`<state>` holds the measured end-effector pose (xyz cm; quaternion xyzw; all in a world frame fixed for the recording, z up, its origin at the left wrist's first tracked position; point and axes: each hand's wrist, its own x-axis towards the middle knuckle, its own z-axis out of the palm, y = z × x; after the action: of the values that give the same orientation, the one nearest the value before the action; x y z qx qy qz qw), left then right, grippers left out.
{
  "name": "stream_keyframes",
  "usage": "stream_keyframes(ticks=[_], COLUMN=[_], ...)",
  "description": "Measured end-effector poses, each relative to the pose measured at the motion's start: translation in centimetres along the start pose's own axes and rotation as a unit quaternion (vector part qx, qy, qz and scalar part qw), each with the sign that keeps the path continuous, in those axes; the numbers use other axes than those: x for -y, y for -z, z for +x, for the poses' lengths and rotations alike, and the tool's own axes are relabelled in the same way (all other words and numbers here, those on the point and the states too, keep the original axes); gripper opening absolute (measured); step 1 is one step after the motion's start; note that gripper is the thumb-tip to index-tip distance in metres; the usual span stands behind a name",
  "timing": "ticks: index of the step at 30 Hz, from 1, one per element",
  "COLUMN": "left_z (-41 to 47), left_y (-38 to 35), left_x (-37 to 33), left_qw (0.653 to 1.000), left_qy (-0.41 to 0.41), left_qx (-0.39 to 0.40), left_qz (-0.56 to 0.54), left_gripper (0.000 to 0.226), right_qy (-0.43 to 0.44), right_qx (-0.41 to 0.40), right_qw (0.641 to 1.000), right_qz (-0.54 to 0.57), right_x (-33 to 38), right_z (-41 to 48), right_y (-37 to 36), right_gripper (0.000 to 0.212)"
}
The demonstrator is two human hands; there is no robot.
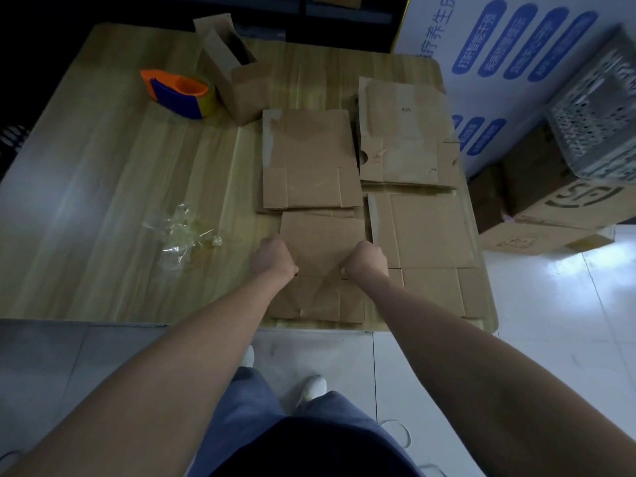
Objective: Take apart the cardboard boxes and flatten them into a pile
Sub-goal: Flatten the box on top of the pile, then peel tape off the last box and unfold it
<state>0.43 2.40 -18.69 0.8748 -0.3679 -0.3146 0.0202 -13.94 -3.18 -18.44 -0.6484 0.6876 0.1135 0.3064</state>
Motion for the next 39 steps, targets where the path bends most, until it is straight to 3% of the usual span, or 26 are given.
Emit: stream_keyframes(ticks=[4, 8, 14, 17, 24, 30, 39], left_z=[1.1, 3.1, 7.4, 9.9, 15.1, 17.2, 17.3], left_y=[1.9, 6.1, 16.3, 20.9, 26.8, 28.0, 29.5], left_x=[0.2, -0.5, -1.4, -0.2, 3.0, 4.4, 4.1], left_qw=[0.997, 0.995, 0.981, 0.967, 0.946, 0.934, 0.939], left_qy=[-0.015, -0.079, -0.162, -0.208, -0.252, -0.294, -0.296], left_qx=[0.077, 0.054, -0.053, -0.087, -0.127, -0.123, -0.127], left_qz=[0.004, 0.005, -0.091, -0.119, -0.161, -0.161, -0.118], left_gripper=[0.075, 0.049, 0.012, 0.008, 0.020, 0.019, 0.023], right_qy=[0.015, 0.106, 0.277, 0.322, 0.299, 0.232, 0.290], right_qx=[0.008, -0.049, -0.106, -0.140, -0.145, -0.177, -0.256], right_qw=[0.992, 0.966, 0.947, 0.930, 0.928, 0.933, 0.917], right_qz=[-0.125, -0.232, -0.121, -0.109, -0.171, -0.212, -0.101], right_x=[1.5, 6.9, 19.0, 24.8, 33.3, 35.1, 35.2], right_z=[-0.4, -0.4, 2.3, 4.3, 9.4, 12.4, 11.2], right_y=[1.8, 5.4, 10.3, 11.5, 12.0, 10.6, 12.5], right_gripper=[0.021, 0.025, 0.040, 0.042, 0.060, 0.036, 0.024])
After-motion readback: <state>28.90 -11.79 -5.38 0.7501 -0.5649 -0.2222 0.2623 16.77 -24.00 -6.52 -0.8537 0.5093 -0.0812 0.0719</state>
